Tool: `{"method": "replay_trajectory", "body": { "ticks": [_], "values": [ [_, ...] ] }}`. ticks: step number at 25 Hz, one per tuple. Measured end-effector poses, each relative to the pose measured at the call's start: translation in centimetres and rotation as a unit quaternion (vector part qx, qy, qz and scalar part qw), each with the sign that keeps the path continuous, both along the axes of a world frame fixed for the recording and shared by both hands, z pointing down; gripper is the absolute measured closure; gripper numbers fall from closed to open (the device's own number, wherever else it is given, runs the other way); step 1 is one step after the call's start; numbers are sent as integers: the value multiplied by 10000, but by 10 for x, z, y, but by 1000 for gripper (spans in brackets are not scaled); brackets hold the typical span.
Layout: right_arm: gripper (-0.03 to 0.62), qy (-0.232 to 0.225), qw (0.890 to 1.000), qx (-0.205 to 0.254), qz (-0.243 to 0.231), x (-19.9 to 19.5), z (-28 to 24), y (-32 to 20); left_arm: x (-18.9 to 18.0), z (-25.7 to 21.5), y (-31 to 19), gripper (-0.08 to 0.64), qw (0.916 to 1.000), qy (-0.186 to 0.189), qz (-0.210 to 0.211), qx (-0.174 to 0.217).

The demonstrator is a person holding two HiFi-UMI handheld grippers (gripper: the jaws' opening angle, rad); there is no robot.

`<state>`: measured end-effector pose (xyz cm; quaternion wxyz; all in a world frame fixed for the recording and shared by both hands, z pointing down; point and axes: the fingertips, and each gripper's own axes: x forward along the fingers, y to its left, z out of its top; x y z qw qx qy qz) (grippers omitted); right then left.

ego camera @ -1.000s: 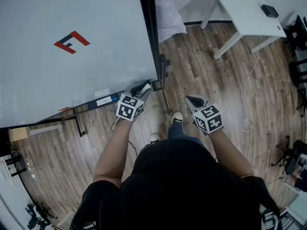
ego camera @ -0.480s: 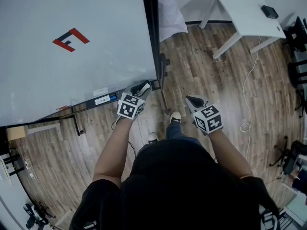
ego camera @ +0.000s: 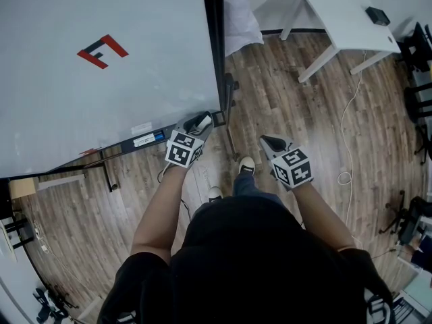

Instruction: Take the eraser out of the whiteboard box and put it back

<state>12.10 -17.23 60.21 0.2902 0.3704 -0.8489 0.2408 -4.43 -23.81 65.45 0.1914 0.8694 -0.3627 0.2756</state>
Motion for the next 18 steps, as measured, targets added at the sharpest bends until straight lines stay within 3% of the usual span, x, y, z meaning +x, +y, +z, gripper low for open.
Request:
{"method": "replay_trajectory", "body": {
  "ticks": [18],
  "values": [
    [599, -66, 9998, 167, -64, -21, -22, 13, -31, -29, 22, 367, 9994, 58, -105, 311]
  ]
}}
